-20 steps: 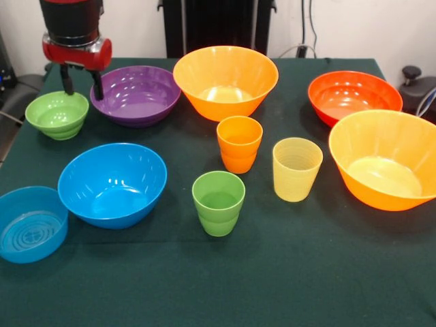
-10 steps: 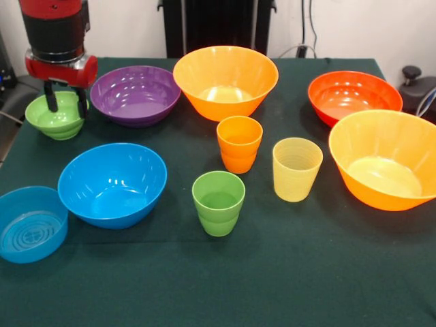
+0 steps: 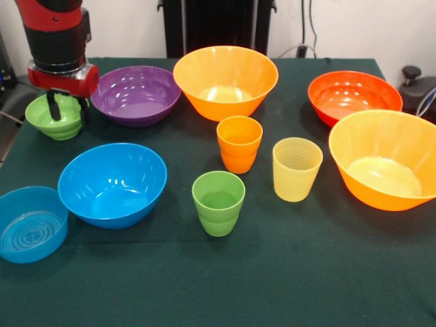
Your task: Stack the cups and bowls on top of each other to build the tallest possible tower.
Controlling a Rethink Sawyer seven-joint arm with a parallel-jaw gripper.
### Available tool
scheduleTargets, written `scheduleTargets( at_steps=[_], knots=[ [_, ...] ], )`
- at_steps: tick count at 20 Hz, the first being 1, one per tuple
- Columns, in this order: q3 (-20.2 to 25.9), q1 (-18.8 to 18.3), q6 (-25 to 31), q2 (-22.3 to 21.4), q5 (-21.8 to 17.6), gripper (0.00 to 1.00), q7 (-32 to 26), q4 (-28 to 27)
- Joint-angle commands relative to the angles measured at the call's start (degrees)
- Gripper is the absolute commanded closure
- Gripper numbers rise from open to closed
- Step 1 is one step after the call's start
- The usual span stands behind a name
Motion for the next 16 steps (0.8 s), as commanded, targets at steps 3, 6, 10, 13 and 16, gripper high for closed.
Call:
scheduleTargets(
  at_steps=[3, 6, 10, 13, 16],
  knots=[
    [1.5, 1.4, -6.5, 5.3, -3.6, 0.00, 1.4, -1.6],
    [0.8, 1.7, -7.6, 5.8, -3.7, 0.00, 2.0, -1.4],
    [0.1, 2.6, -7.1, 6.5, -3.2, 0.00, 1.6, -3.3],
    [-0.8, 3.0, -8.2, 6.7, -3.8, 0.00, 1.5, -3.5],
    [-1.6, 3.4, -7.6, 6.5, -3.8, 0.00, 1.4, -3.5]
  ],
)
